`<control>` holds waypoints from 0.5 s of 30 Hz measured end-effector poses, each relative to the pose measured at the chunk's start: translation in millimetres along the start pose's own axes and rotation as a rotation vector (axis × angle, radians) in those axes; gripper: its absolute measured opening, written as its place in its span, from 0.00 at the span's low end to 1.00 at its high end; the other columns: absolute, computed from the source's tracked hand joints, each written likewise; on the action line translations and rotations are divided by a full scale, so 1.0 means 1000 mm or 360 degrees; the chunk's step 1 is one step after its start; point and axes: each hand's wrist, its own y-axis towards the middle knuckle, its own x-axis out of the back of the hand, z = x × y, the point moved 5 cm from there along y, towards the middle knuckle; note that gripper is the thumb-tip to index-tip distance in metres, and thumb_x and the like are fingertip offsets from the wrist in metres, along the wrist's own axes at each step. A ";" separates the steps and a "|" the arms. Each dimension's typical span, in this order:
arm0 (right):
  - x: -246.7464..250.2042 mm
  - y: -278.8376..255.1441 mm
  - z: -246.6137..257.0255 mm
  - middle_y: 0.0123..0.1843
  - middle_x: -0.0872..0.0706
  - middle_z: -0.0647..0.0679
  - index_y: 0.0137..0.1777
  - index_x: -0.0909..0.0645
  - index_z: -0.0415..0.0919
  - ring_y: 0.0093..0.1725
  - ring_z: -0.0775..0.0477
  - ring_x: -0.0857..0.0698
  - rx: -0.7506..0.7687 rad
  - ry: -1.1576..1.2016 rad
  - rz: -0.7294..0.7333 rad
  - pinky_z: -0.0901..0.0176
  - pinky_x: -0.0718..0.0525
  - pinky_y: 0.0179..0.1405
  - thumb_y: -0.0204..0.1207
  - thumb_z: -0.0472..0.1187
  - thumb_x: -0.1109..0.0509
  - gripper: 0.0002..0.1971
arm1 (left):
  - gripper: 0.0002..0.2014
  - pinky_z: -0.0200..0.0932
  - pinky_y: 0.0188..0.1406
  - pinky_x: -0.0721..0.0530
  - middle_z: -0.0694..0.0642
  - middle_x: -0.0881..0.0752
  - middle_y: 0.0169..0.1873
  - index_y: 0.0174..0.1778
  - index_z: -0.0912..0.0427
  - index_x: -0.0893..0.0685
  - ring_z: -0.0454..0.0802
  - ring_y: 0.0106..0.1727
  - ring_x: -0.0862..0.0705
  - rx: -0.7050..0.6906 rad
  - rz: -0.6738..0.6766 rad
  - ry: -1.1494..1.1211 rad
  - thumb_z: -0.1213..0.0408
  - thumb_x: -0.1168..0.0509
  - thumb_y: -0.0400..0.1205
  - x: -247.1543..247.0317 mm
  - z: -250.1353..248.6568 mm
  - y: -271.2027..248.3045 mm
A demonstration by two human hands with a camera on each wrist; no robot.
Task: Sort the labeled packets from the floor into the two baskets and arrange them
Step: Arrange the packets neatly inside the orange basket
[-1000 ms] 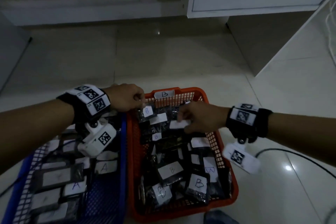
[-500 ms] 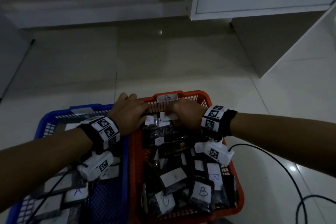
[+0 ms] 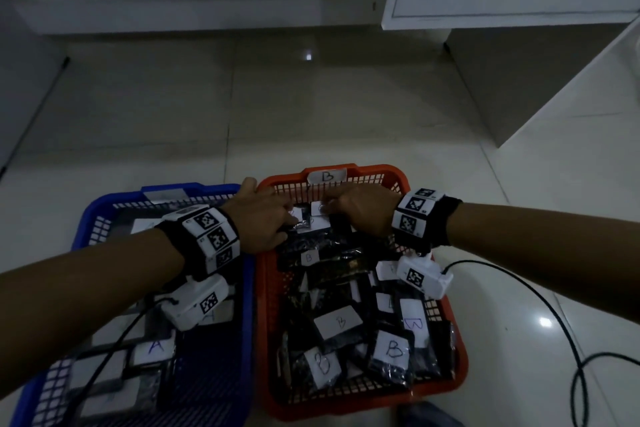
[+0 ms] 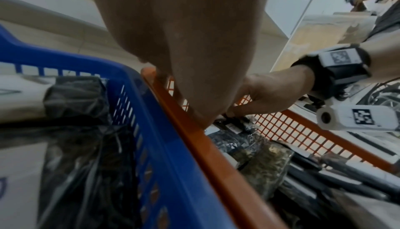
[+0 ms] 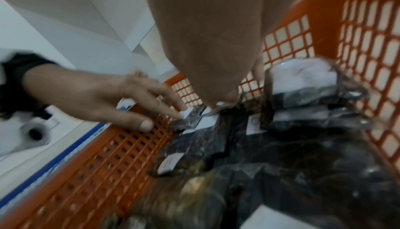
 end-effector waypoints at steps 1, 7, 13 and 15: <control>0.000 0.000 -0.001 0.71 0.18 0.46 0.69 0.16 0.44 0.69 0.44 0.19 0.0022 0.0063 0.0016 0.47 0.17 0.66 0.81 0.38 0.30 0.16 | 0.19 0.56 0.60 0.41 0.46 0.25 0.71 0.71 0.42 0.22 0.52 0.69 0.29 -0.0003 0.0029 0.0001 0.45 0.44 0.86 -0.001 0.000 -0.002; 0.015 -0.025 0.008 0.60 0.13 0.53 0.61 0.14 0.48 0.54 0.55 0.16 0.0053 0.0369 -0.0018 0.63 0.18 0.53 0.79 0.46 0.26 0.12 | 0.16 0.54 0.62 0.40 0.44 0.21 0.64 0.68 0.42 0.23 0.48 0.65 0.26 -0.0035 -0.0066 -0.0234 0.47 0.40 0.84 0.009 -0.004 -0.018; -0.018 -0.046 0.021 0.54 0.10 0.52 0.61 0.15 0.46 0.52 0.51 0.12 -0.0002 0.0328 0.0461 0.53 0.11 0.56 0.73 0.41 0.20 0.16 | 0.13 0.48 0.59 0.45 0.40 0.14 0.55 0.63 0.41 0.18 0.41 0.58 0.20 -0.0190 0.0149 -0.0465 0.46 0.39 0.85 0.000 -0.030 -0.037; -0.012 -0.046 0.017 0.53 0.09 0.51 0.59 0.14 0.44 0.50 0.53 0.11 -0.0027 0.0391 0.0378 0.53 0.10 0.54 0.78 0.43 0.25 0.11 | 0.13 0.49 0.59 0.45 0.41 0.15 0.57 0.63 0.42 0.18 0.42 0.59 0.21 -0.0207 0.0195 -0.0452 0.45 0.38 0.84 -0.006 -0.034 -0.042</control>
